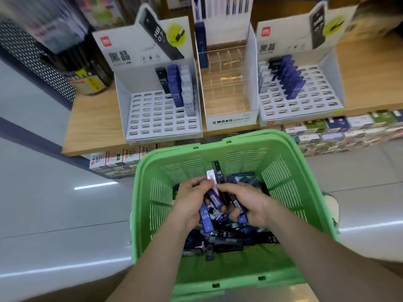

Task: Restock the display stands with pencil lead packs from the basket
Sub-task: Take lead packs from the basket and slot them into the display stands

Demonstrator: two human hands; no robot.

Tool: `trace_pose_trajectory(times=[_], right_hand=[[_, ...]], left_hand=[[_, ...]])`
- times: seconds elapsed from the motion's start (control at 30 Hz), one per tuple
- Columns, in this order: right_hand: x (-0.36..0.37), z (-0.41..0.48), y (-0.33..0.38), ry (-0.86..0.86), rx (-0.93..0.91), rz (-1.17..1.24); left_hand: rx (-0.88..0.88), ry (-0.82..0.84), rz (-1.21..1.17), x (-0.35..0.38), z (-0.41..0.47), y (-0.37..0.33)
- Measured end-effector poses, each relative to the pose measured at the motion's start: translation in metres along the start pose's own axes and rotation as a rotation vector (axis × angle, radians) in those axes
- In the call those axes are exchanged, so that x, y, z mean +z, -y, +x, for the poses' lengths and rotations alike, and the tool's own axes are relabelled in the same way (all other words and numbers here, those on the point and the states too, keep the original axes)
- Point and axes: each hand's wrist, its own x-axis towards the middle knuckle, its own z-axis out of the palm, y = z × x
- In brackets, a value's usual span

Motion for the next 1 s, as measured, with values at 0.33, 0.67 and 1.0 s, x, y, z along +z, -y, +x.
trace_pose_trajectory(times=[0.33, 0.67, 1.0], right_hand=[[0.030, -0.054, 0.018, -0.122, -0.277, -0.090], [0.047, -0.097, 0.023, -0.029, -0.320, -0.044], [0.051, -0.117, 0.024, 0.069, -0.356, -0.092]], left_hand=[[0.075, 0.008, -0.252, 0.007, -0.053, -0.035], [0.352, -0.028, -0.248, 0.008, -0.098, -0.059], [0.489, -0.052, -0.265, 0.028, -0.119, -0.085]])
